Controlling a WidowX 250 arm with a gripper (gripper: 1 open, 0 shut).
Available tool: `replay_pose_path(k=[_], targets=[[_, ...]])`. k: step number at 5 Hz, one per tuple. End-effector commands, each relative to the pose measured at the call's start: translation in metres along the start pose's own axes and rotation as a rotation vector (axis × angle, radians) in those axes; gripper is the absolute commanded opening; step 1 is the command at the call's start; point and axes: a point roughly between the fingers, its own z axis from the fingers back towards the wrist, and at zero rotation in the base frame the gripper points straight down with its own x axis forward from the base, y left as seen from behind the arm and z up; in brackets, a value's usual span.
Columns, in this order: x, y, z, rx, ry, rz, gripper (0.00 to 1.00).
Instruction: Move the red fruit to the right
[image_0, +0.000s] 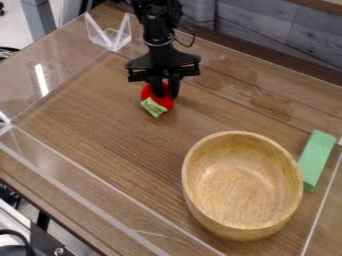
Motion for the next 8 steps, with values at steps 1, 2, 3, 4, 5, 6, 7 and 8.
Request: replay_pose_path(k=[1, 2, 3, 4, 5, 6, 7, 8], targets=[[-0.016, -0.014, 0.002, -0.004, 0.062, -0.025, 1.00], [-0.013, -0.021, 0.014, -0.018, 0.089, -0.018, 1.00], [-0.012, -0.020, 0.019, -0.015, 0.093, -0.070, 0.00], [-0.013, -0.020, 0.026, -0.016, 0.097, -0.128, 0.00], [-0.011, -0.018, 0.032, -0.009, 0.091, -0.076, 1.00], [-0.008, -0.016, 0.037, -0.003, 0.083, -0.023, 1.00], [-0.008, -0.013, 0.031, 0.002, 0.079, -0.027, 0.00], [-0.013, -0.019, 0.051, -0.036, 0.063, 0.006, 0.00]])
